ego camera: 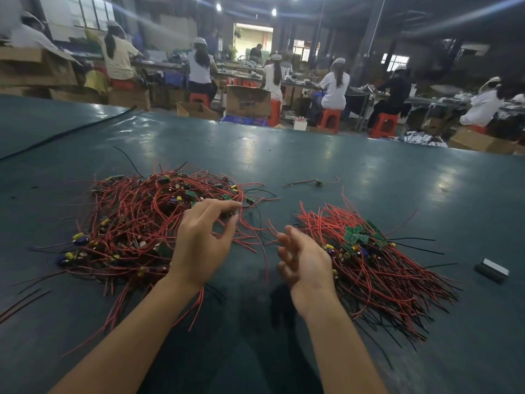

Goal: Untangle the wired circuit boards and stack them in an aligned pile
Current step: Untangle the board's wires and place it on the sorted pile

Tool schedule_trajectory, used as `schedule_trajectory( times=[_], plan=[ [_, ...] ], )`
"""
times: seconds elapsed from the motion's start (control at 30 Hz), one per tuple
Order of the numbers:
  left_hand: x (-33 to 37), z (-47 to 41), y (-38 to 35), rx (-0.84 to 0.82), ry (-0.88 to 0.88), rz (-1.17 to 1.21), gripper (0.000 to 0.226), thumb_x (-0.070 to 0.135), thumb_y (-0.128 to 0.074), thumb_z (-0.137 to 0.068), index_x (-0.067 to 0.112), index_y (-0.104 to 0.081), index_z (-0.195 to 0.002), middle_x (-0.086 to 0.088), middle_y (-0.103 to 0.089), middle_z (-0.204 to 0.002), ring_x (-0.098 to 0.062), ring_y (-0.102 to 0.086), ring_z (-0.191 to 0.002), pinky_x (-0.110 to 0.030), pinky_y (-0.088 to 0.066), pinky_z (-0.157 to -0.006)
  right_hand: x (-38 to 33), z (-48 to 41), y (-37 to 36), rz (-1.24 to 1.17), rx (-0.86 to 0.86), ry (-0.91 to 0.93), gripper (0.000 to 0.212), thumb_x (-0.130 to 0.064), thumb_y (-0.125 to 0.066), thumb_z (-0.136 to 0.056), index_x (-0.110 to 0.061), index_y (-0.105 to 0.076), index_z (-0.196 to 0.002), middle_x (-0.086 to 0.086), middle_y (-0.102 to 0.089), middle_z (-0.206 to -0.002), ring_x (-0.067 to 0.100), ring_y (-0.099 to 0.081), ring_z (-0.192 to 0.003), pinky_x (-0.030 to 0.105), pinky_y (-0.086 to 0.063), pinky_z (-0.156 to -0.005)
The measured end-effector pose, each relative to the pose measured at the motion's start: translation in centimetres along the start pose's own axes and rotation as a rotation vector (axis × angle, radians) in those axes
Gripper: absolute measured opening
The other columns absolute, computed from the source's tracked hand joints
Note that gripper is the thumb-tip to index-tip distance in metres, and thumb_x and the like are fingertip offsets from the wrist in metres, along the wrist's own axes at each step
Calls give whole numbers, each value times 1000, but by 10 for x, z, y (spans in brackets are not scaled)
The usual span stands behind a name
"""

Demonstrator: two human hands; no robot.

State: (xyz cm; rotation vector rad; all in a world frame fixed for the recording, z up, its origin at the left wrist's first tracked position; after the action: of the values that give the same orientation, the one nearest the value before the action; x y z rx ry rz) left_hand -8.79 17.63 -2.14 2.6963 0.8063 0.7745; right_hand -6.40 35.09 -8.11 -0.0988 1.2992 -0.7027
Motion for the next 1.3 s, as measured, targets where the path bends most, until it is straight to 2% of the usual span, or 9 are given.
schedule_trajectory(
  times=[0.27, 0.43, 0.57, 0.63, 0.73, 0.87, 1.0, 1.23, 1.3],
  plan=[
    [12, 15, -22, -192, -96, 233, 42, 5, -70, -86, 15, -61, -125, 3, -68, -110, -9, -65, -102, -34, -55, -87, 2, 11, -20, 284, -162, 215, 9, -26, -66, -93, -22, -72, -98, -5, -77, -85, 5, -70, -71, 22, -52, -52],
    [16, 15, -24, -220, -118, 258, 38, -2, -70, -86, 9, -63, -122, -1, -67, -112, -7, -65, -105, -26, -54, -90, 7, 9, -21, 208, -181, 117, 11, -21, -65, -94, -17, -69, -103, 0, -77, -83, 14, -73, -71, 23, -53, -51],
    [23, 18, -27, -223, -170, 166, 31, -7, -64, -86, 5, -68, -114, -6, -64, -124, -16, -61, -117, -35, -52, -95, 6, 9, -18, 92, -133, 111, 10, -12, -64, -94, -9, -65, -104, 8, -76, -83, 17, -72, -63, 22, -52, -47],
    [28, 19, -24, -183, -184, 138, 21, -1, -65, -85, 4, -71, -105, -7, -67, -117, -20, -65, -109, -37, -55, -88, 2, 7, -13, 36, -82, 133, 11, -13, -64, -95, -9, -65, -105, 6, -75, -79, 13, -69, -57, 21, -51, -45],
    [39, 21, -22, -213, -194, 204, 5, 11, -65, -87, 9, -69, -85, 2, -64, -81, -14, -61, -66, -28, -51, -60, -4, 4, -6, -33, -7, 140, 8, -18, -64, -95, -13, -66, -101, 1, -75, -75, 10, -66, -52, 20, -50, -44],
    [27, 26, -43, -382, 5, 149, 24, 23, -56, -92, 7, -68, -79, 0, -63, -72, -17, -57, -65, -38, -49, -61, -3, 3, -1, -117, 32, 80, 9, -25, -67, -93, -17, -67, -95, 0, -76, -75, 7, -65, -50, 16, -46, -39],
    [11, 24, -39, -287, 150, 140, 17, 20, -59, -93, 9, -72, -94, 3, -69, -81, -6, -62, -71, -23, -50, -66, -6, 3, 0, -149, 44, 119, 11, -28, -67, -93, -17, -67, -93, 0, -76, -76, 7, -63, -47, 15, -41, -36],
    [5, 25, -43, -297, 332, 494, 36, 33, -56, -92, 23, -59, -126, 16, -70, -89, -5, -68, -86, -21, -53, -78, 8, 14, -21, -26, -151, -77, 16, -26, -71, -87, -9, -74, -87, 1, -72, -70, 6, -57, -42, 15, -37, -34],
    [1, 23, -42, -247, 375, 560, 34, 32, -59, -91, 24, -61, -124, 9, -72, -93, -11, -69, -89, -28, -55, -80, 7, 14, -21, -16, -163, -66, 16, -24, -72, -87, -9, -74, -94, 1, -73, -71, 4, -52, -40, 15, -35, -34]
  ],
)
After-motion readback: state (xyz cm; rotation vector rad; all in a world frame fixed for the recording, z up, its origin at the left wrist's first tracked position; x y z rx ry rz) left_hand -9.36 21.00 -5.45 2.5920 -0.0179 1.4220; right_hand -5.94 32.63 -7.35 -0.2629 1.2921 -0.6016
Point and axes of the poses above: each hand's wrist, its own z-axis away from the middle knuckle, its own y-axis out of the back of the hand, x = y × z, the point moved 6 cm from there along -z, towards the middle knuckle
